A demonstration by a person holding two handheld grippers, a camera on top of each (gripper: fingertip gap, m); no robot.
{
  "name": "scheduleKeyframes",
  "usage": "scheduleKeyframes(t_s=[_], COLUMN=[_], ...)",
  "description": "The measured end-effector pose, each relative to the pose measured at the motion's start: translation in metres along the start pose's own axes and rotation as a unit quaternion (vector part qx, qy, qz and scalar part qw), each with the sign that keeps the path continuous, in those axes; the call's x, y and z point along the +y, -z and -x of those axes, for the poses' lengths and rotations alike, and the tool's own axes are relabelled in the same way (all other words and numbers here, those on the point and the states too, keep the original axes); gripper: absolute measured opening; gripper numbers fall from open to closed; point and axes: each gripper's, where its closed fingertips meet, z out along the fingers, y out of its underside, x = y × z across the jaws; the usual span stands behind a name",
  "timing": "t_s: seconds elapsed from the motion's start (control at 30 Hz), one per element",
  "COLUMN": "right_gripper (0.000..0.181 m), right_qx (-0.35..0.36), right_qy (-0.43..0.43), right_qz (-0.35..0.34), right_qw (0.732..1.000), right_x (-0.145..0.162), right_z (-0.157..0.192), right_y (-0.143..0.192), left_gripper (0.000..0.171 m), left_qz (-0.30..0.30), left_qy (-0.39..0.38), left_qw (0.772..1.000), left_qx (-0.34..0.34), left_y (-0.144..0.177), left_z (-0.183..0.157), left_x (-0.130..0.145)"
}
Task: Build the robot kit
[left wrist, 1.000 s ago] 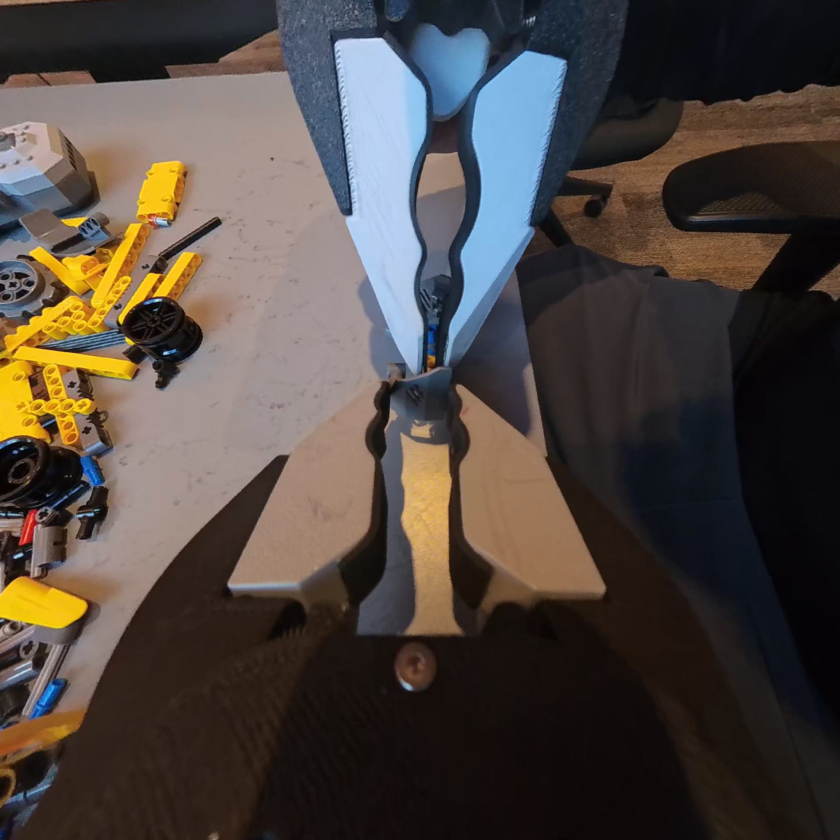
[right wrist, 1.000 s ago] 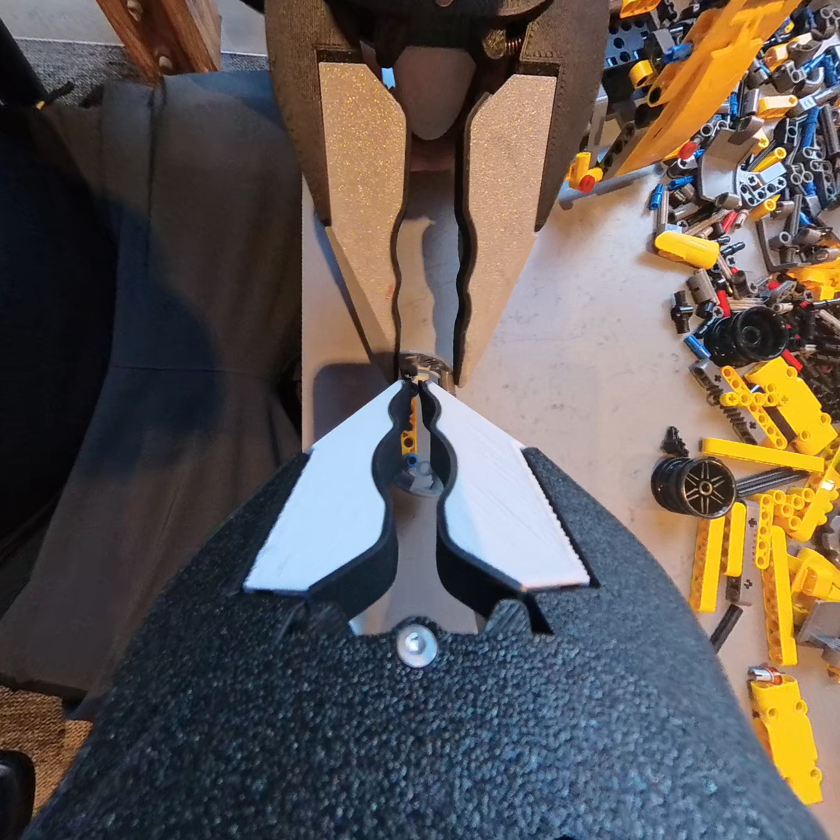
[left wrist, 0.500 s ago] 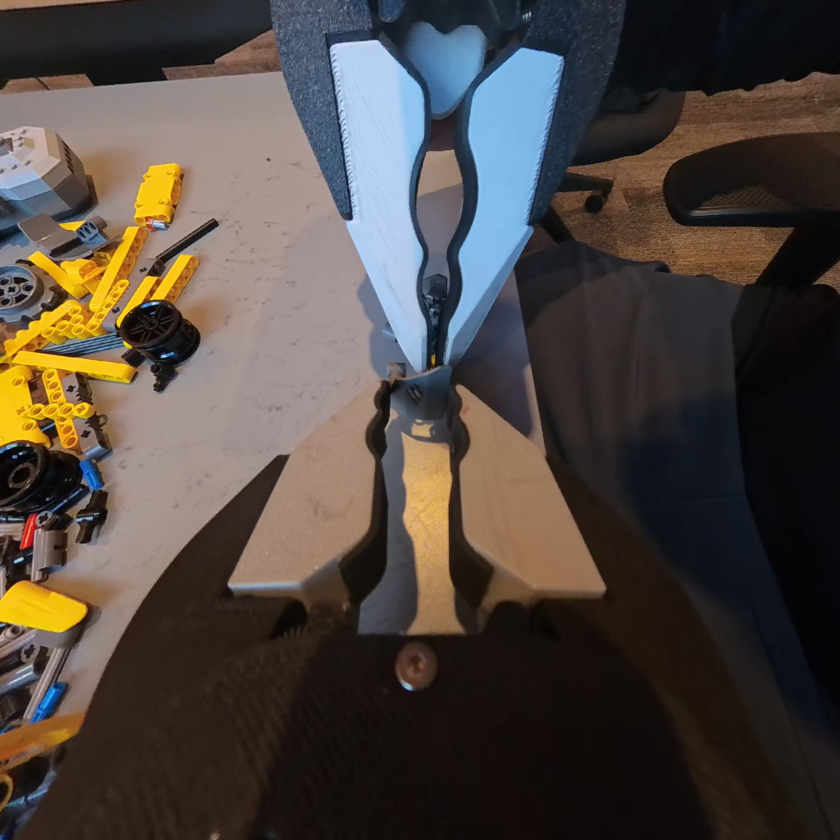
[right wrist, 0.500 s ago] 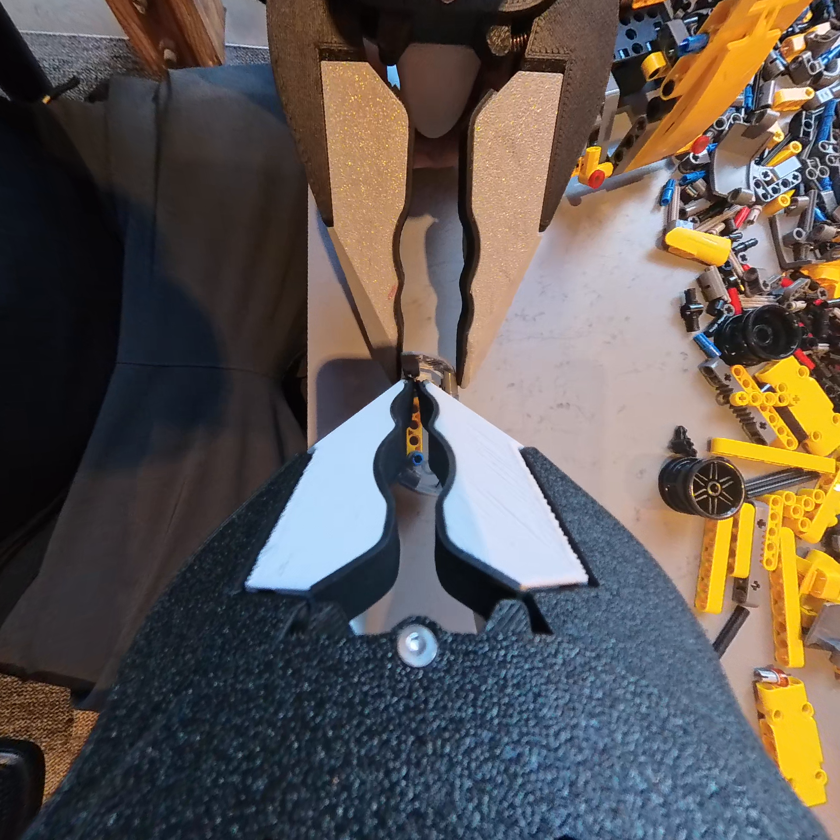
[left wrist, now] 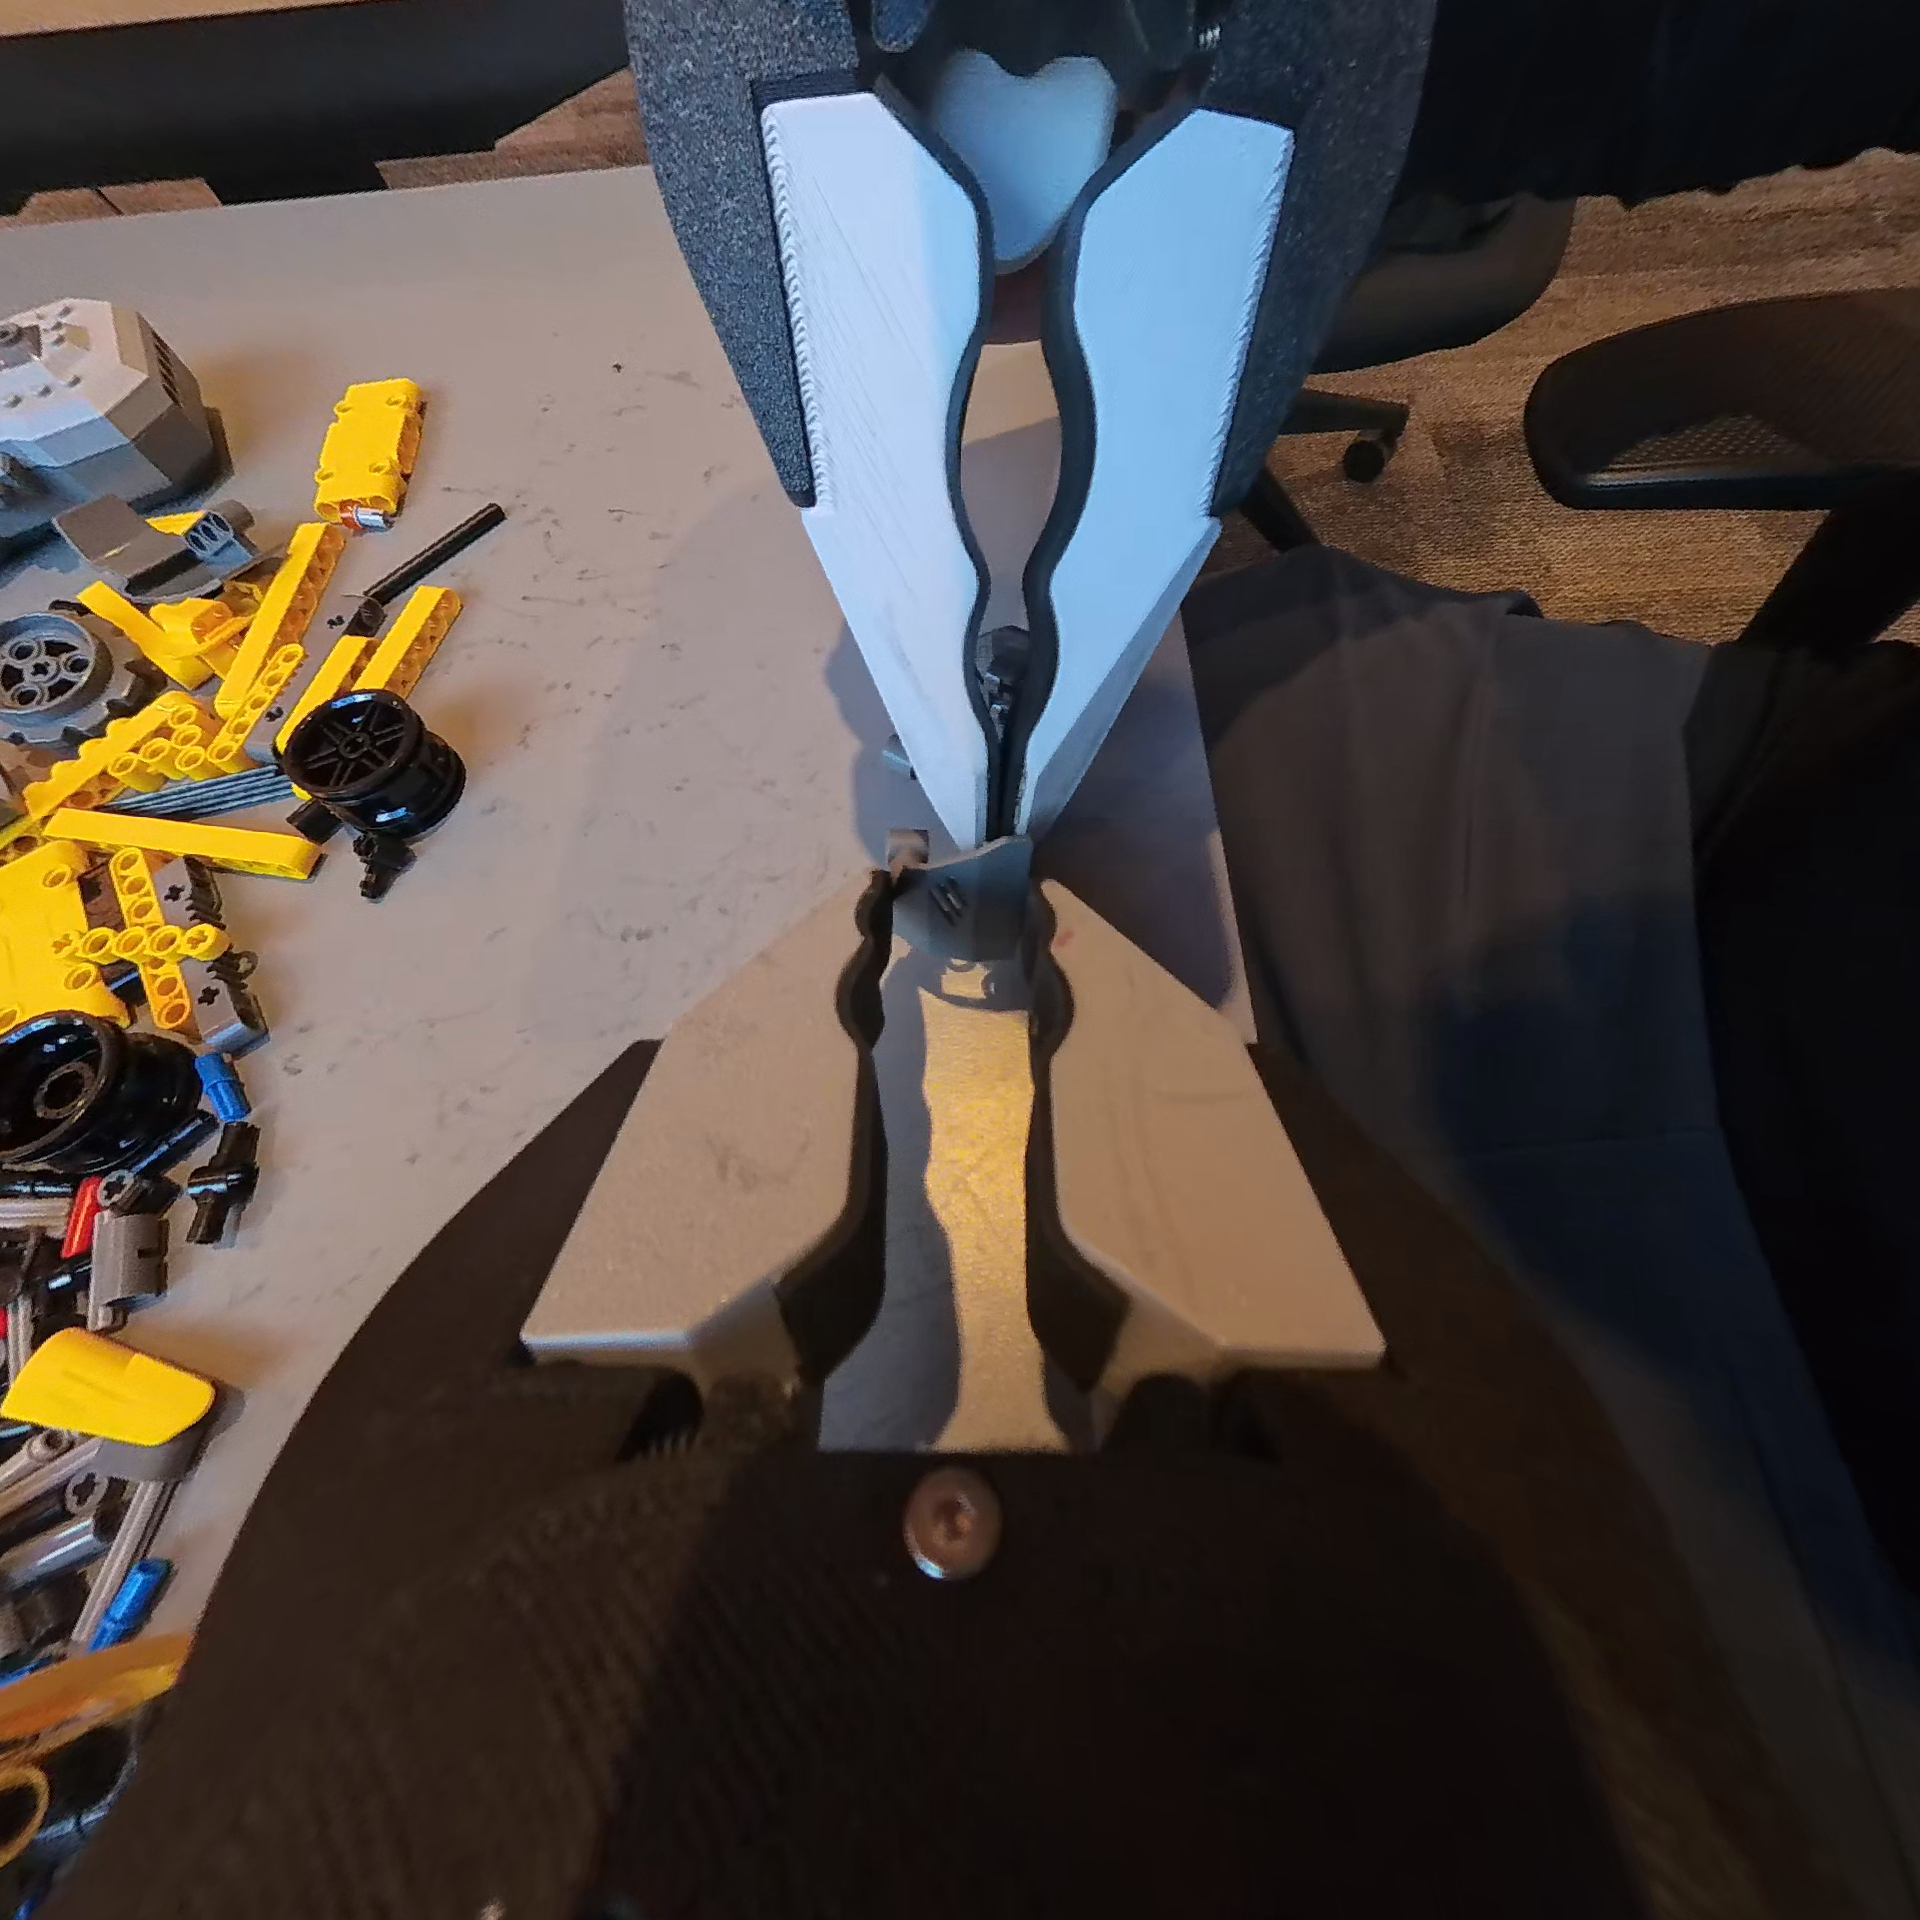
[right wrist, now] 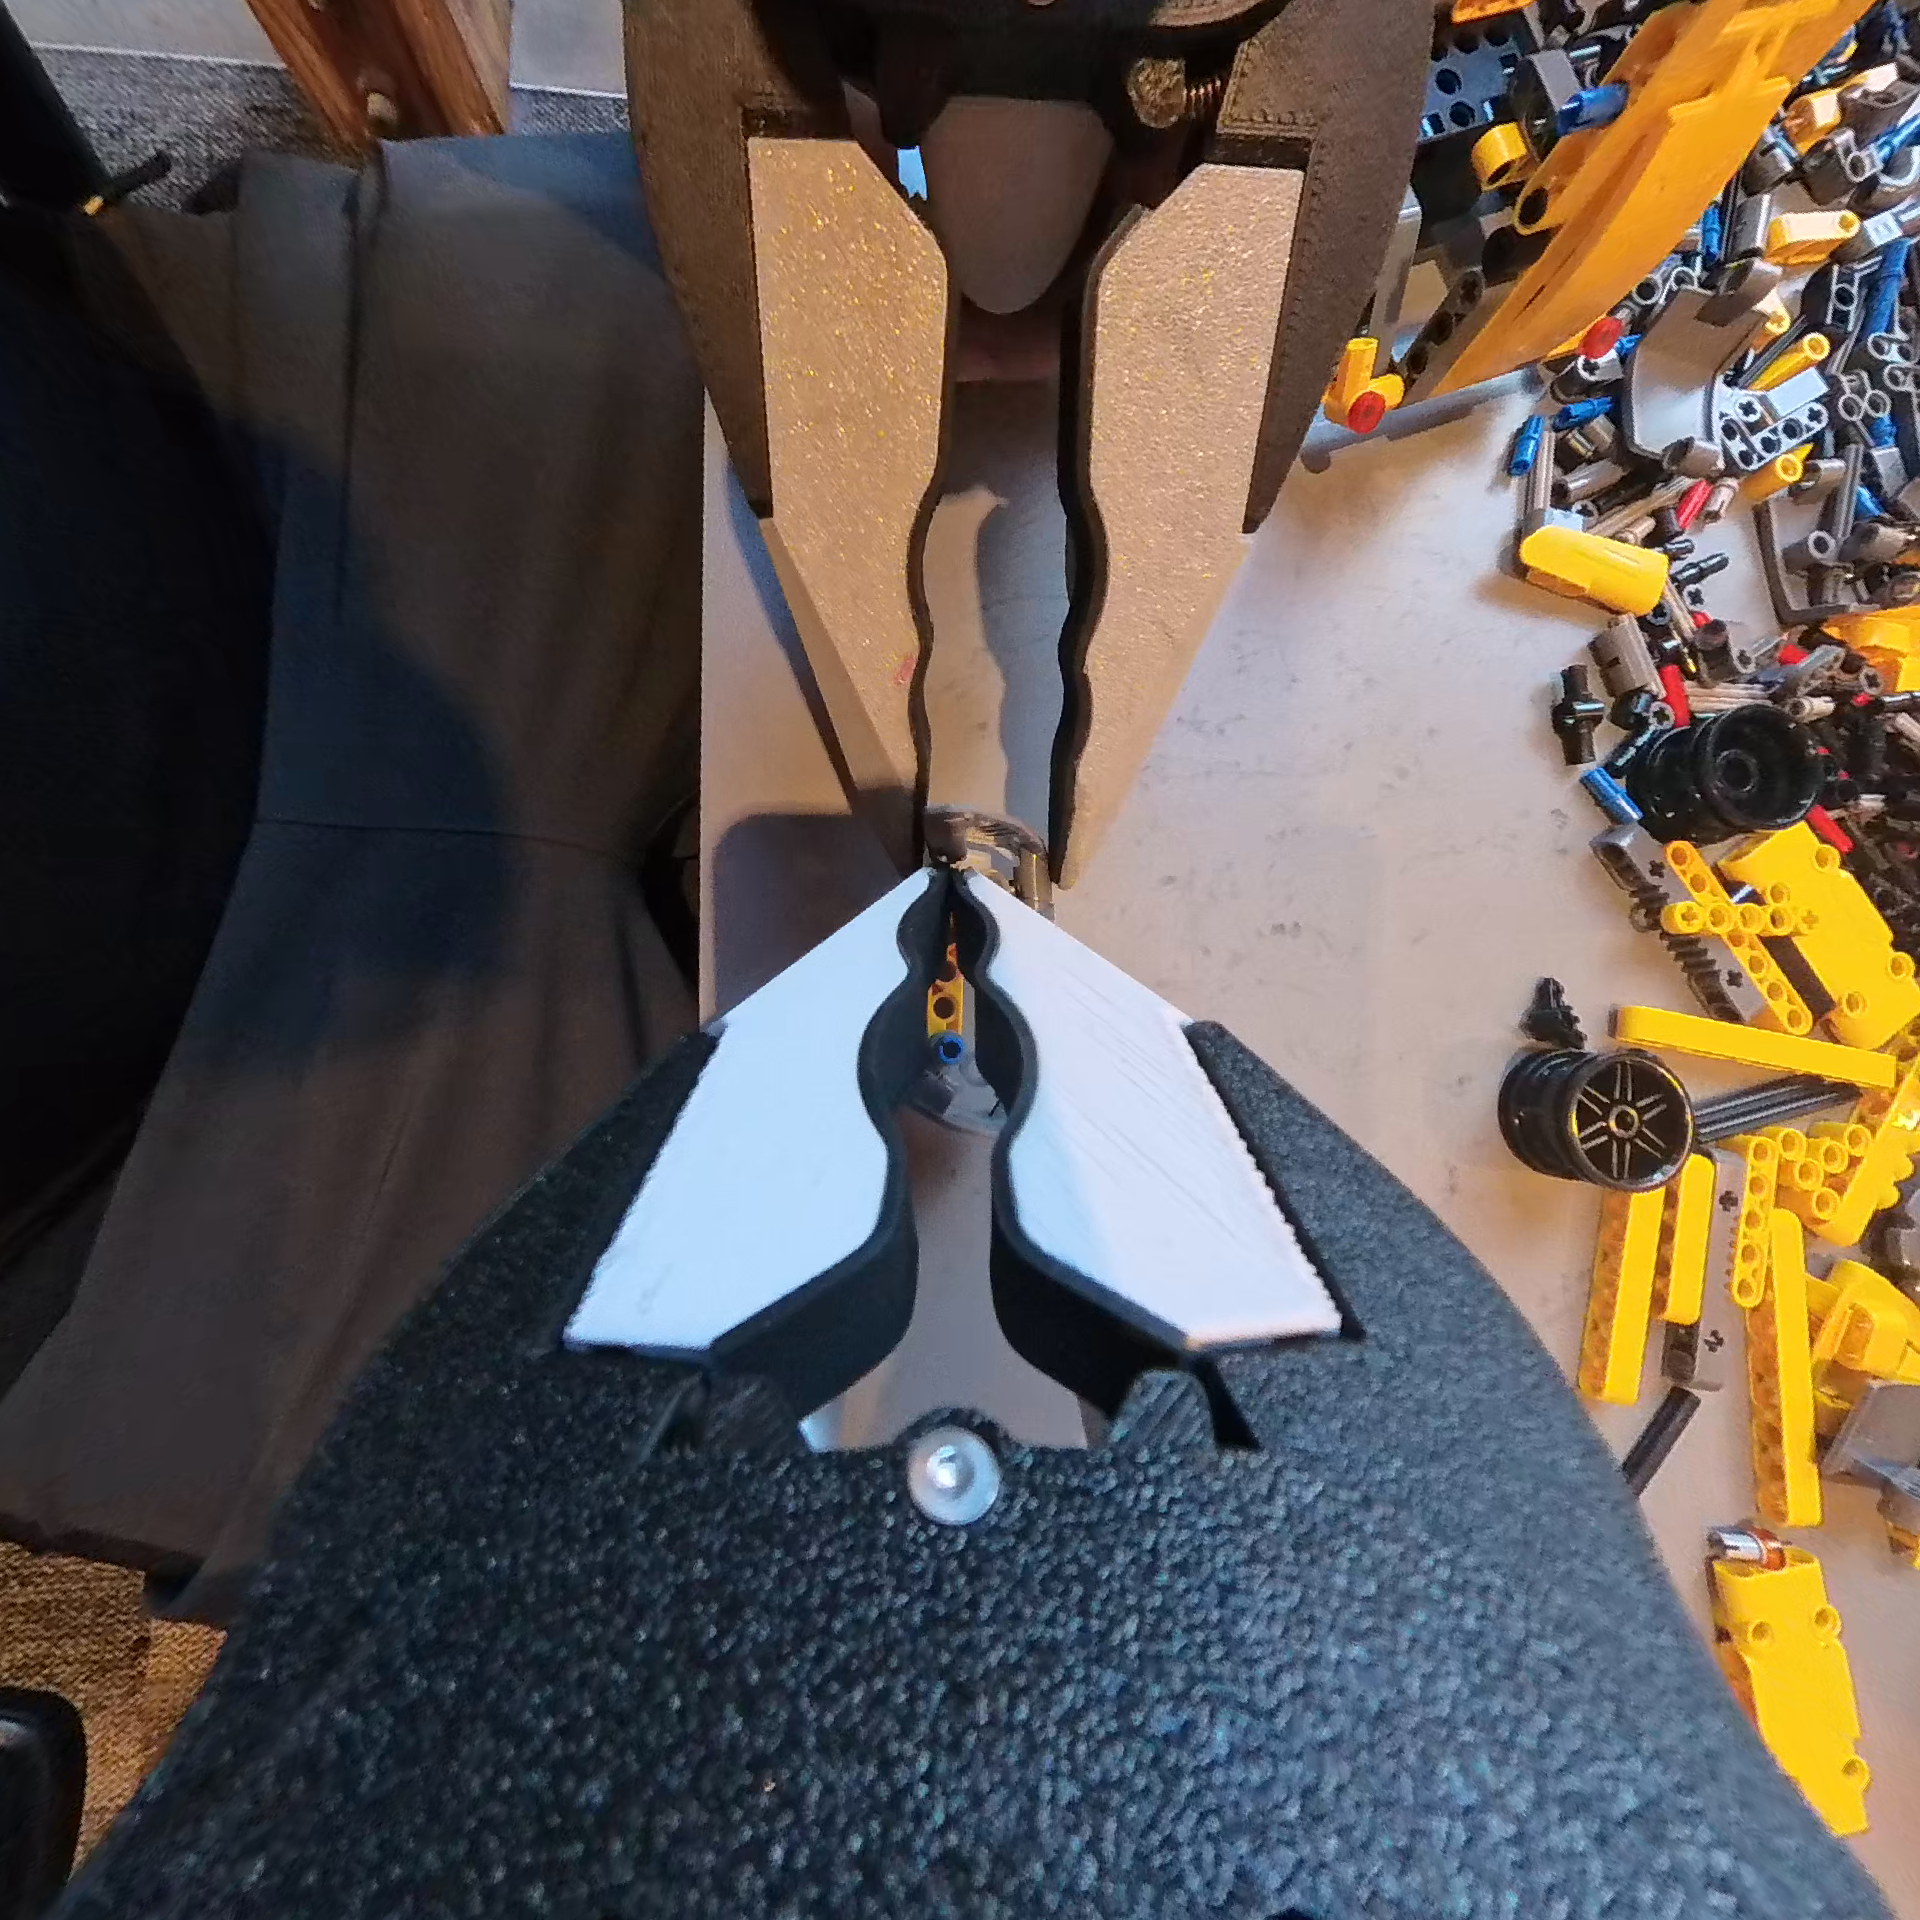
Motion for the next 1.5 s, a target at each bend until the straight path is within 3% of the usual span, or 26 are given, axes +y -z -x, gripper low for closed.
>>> scheduleKeyframes(t_s=[0.67,0.83,1.0,1.23,1.5], right_gripper=[0.0,0.0,0.0,0.018,0.009], right_qx=[0.0,-0.011,-0.028,0.036,0.11], right_qy=[-0.005,-0.003,-0.061,-0.032,-0.012], right_qz=[0.039,0.038,-0.04,0.018,-0.025], right_qw=[0.999,0.999,0.997,0.999,0.994], right_x=[-0.003,0.0,-0.017,0.004,-0.007], right_z=[0.002,0.007,0.002,0.002,0.008], right_y=[-0.004,-0.015,0.007,0.013,0.011], left_gripper=[0.023,0.021,0.02,0.02,0.02], left_qz=[0.006,0.062,0.05,0.059,0.033], left_qy=[-0.053,-0.076,-0.03,-0.029,-0.02], left_qw=[0.998,0.995,0.998,0.998,0.999], left_qx=[-0.018,-0.02,-0.008,-0.007,-0.018], left_y=[0.002,-0.008,-0.001,-0.001,0.017], left_z=[-0.001,-0.004,-0.001,-0.007,-0.008], left_x=[0.005,0.019,0.018,0.015,-0.011])
